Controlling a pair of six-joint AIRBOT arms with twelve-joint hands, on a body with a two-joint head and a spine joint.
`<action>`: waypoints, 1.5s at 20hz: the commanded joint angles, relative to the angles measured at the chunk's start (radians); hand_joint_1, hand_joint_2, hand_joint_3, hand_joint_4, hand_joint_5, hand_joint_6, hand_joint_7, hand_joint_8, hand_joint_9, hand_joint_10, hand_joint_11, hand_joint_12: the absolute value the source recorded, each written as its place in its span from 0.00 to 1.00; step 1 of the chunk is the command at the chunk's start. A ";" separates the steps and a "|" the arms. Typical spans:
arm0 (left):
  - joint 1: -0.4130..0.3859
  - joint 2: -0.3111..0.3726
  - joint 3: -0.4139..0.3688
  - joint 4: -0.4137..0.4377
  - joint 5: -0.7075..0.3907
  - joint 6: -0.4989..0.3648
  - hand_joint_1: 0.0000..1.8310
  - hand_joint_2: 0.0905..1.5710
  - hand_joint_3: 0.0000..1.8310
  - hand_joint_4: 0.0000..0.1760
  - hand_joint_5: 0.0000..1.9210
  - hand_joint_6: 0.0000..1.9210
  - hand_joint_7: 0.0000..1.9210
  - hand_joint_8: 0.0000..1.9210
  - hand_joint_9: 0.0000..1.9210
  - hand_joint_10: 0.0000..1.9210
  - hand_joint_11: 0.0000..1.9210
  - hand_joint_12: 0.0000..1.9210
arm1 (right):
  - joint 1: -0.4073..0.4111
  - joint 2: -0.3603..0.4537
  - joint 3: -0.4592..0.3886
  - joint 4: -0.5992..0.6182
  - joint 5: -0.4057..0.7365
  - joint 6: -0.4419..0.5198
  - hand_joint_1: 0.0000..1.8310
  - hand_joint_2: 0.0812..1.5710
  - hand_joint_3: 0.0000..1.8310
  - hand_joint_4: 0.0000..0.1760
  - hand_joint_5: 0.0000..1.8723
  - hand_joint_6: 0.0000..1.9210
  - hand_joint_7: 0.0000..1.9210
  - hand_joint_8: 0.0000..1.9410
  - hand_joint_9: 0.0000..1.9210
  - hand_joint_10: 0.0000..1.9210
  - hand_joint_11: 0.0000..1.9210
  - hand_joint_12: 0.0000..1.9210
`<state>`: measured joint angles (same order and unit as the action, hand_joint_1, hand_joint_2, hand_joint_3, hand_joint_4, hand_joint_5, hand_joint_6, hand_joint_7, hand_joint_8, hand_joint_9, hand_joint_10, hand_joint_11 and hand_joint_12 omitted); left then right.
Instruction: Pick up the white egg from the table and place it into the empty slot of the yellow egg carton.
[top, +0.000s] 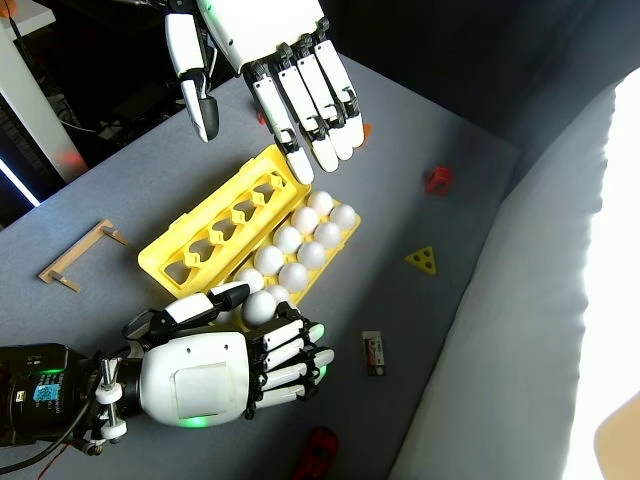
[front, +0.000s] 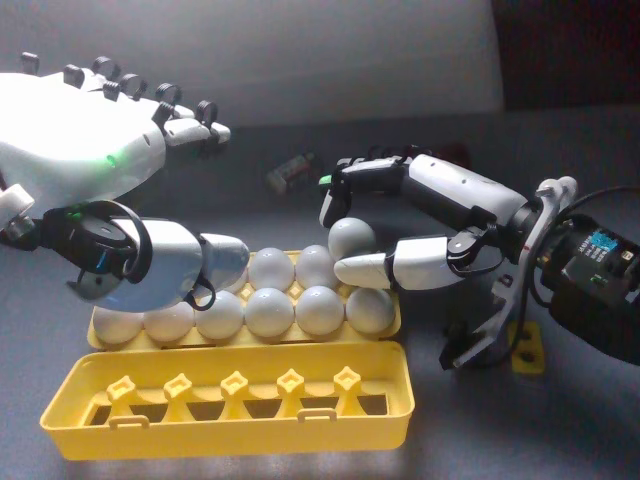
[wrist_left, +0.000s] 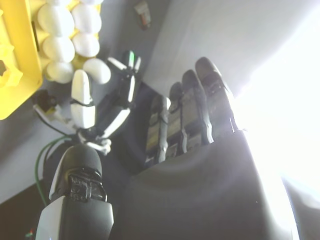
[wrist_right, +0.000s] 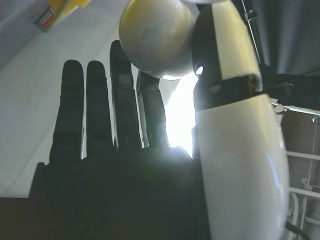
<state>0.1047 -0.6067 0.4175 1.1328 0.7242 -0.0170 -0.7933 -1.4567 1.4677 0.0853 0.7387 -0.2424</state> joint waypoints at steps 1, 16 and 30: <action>-0.013 0.001 -0.001 0.064 -0.023 0.000 0.02 0.82 0.00 0.14 0.06 0.00 0.06 0.00 0.06 0.00 0.00 0.27 | 0.002 -0.007 0.003 -0.002 0.119 -0.002 0.56 0.75 0.00 0.00 0.44 0.65 0.25 0.00 0.10 0.07 0.00 0.36; -0.010 0.000 -0.007 0.064 -0.023 0.000 0.02 0.82 0.00 0.14 0.06 0.00 0.06 0.00 0.07 0.00 0.00 0.28 | -0.012 -0.009 0.003 -0.053 0.154 -0.009 0.46 0.62 0.00 0.00 0.20 0.31 0.20 0.00 0.09 0.08 0.00 0.38; -0.013 -0.001 -0.016 0.048 0.006 -0.020 0.02 0.82 0.00 0.14 0.07 0.00 0.07 0.00 0.08 0.00 0.00 0.32 | 0.188 0.344 -0.200 -0.275 -0.083 -0.017 0.45 0.60 0.00 0.00 0.20 0.30 0.21 0.01 0.10 0.08 0.00 0.41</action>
<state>0.1047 -0.6067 0.4030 1.1126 0.7494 -0.0319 -0.6128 -1.1053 1.2648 -0.2153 0.5743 -0.2646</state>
